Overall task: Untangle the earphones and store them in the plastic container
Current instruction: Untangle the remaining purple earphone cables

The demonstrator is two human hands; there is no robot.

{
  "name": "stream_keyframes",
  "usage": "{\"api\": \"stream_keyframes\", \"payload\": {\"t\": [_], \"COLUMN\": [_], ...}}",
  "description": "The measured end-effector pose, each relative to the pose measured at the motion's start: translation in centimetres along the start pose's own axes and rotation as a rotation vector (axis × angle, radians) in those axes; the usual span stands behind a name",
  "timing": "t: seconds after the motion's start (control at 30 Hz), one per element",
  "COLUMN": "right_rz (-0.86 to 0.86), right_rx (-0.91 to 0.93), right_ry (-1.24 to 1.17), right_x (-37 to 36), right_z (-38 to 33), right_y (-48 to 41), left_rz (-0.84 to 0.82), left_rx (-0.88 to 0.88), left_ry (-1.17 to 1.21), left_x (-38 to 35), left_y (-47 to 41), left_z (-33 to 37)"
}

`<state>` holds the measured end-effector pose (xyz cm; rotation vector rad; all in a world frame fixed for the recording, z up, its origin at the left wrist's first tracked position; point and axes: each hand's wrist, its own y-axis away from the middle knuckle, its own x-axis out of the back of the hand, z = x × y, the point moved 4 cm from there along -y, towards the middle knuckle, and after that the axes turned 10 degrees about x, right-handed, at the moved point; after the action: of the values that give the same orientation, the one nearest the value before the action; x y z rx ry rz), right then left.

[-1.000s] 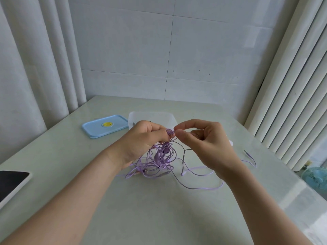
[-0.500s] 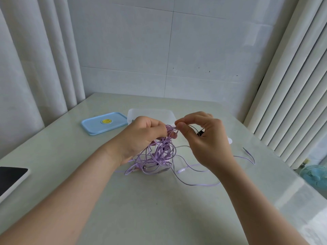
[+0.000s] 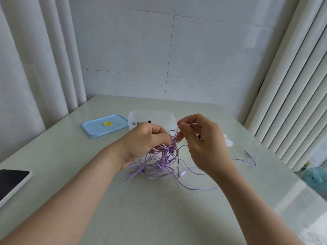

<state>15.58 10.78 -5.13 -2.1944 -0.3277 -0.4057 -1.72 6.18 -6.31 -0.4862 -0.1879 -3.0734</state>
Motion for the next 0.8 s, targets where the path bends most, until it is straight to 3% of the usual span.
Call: {"api": "stream_keyframes", "payload": {"t": [0.4,0.67,0.8], "right_rz": [0.037,0.061,0.021], "right_rx": [-0.06,-0.145,-0.186], "right_ry": [0.122,-0.225,-0.323], "right_x": [-0.1,0.6,0.4], "right_z": [0.5,0.8,0.9], "right_y": [0.4,-0.2,-0.1], "left_rz": [0.092,0.169,0.132], "left_rx": [-0.099,-0.237,-0.231], "left_ry": [-0.25,-0.192,-0.062], "left_x": [0.0,-0.5,-0.1], "left_y": [0.3,-0.3,-0.2], "left_z": [0.3,0.5,0.2]}}
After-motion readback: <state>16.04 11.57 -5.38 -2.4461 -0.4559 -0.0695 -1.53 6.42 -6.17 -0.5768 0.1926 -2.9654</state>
